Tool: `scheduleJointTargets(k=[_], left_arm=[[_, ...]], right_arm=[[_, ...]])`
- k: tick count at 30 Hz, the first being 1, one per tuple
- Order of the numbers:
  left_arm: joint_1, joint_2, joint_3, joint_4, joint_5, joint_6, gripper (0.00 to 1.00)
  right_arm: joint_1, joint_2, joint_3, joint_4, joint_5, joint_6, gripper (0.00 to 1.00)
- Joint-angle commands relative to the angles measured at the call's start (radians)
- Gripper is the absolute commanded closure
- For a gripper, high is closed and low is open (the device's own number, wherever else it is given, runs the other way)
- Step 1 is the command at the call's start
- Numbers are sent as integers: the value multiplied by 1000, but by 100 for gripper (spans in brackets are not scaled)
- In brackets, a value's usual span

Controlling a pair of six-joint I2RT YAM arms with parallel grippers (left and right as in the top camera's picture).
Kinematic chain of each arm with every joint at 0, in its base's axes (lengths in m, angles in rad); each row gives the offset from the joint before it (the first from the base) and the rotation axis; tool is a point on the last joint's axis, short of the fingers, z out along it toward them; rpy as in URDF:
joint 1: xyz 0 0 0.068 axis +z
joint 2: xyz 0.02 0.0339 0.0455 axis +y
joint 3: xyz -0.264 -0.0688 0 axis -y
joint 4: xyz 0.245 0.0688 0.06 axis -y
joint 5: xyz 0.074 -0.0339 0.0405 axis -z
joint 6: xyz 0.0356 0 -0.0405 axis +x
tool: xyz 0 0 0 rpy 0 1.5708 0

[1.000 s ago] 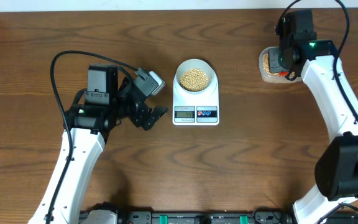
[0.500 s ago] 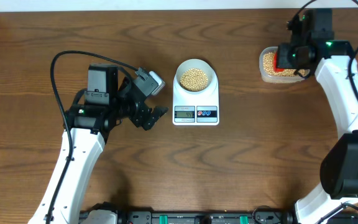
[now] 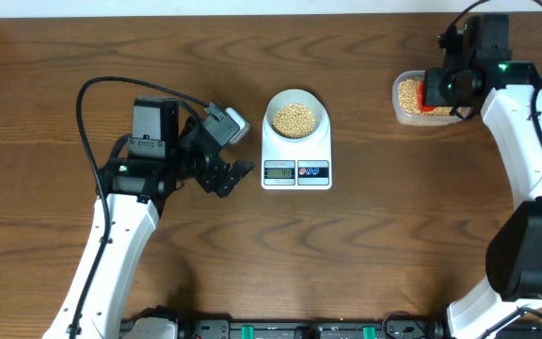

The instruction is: Scoop item into bowl and weigh 50g on scale

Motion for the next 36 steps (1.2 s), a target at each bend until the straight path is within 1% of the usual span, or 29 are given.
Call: scheduleJointTargets(k=[1,7,11,19,23,36], left_arm=[[-1,-2,-7,-2,13,-12,11],[-1,-2,-7,-2,13,-12,10],[-1,-2,-7,-2,13,-12,11],[-1,-2,-7,-2,13,-12,10],[-1,-2,-7,-2,13,-12,10],[-1,-2,-7,-2,13,-12,11]], right_arm=[[0,9,-32,10,7,-17,99],[0,9,-41,34,-75,-14,99],[0,9,-41,46,-122,21,99],[-7,9,-41,50,-128,58,99],[-26,9,-42,50,-128,80,99],[-130,9,-42,55,-261,106,99]])
